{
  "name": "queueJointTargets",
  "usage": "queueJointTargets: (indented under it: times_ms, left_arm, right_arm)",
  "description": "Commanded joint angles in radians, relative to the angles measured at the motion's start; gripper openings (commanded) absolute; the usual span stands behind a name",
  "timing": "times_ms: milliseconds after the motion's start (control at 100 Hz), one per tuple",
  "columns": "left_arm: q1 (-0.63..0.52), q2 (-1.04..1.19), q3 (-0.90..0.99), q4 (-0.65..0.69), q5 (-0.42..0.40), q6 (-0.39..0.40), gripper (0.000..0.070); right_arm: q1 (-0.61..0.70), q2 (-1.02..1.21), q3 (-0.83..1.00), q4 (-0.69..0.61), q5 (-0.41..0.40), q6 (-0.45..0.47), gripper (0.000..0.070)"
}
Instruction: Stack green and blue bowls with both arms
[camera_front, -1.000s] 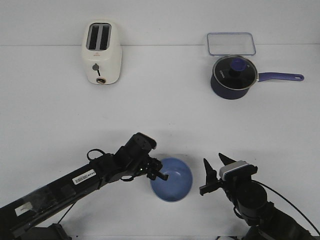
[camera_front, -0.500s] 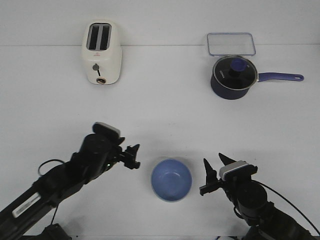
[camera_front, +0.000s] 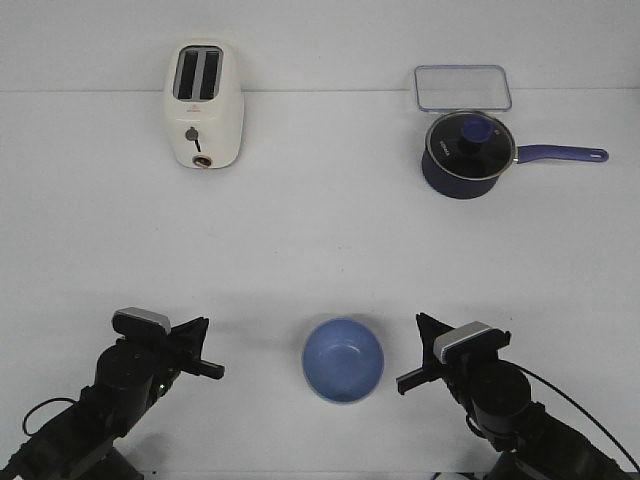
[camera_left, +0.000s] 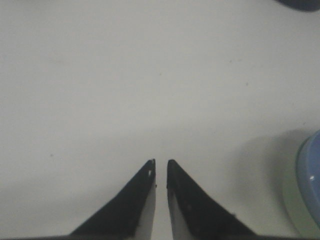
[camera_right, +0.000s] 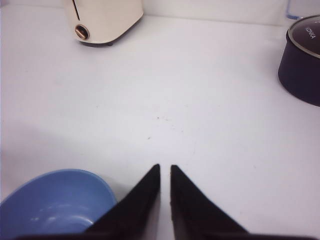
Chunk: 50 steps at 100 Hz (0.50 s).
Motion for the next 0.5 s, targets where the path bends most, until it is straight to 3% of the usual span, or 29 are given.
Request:
queueJointTargets:
  times_ms: [0, 490]
  left_arm:
    - [-0.005, -0.009, 0.011, 0.006, -0.003, 0.002, 0.0016]
    - [-0.005, -0.158, 0.011, 0.061, -0.003, 0.010, 0.0015]
  right_arm:
    - [0.010, 0.006, 0.002, 0.006, -0.001, 0.003, 0.0015]
    - [0.010, 0.001, 0.002, 0.049, 0.000, 0.002, 0.0015]
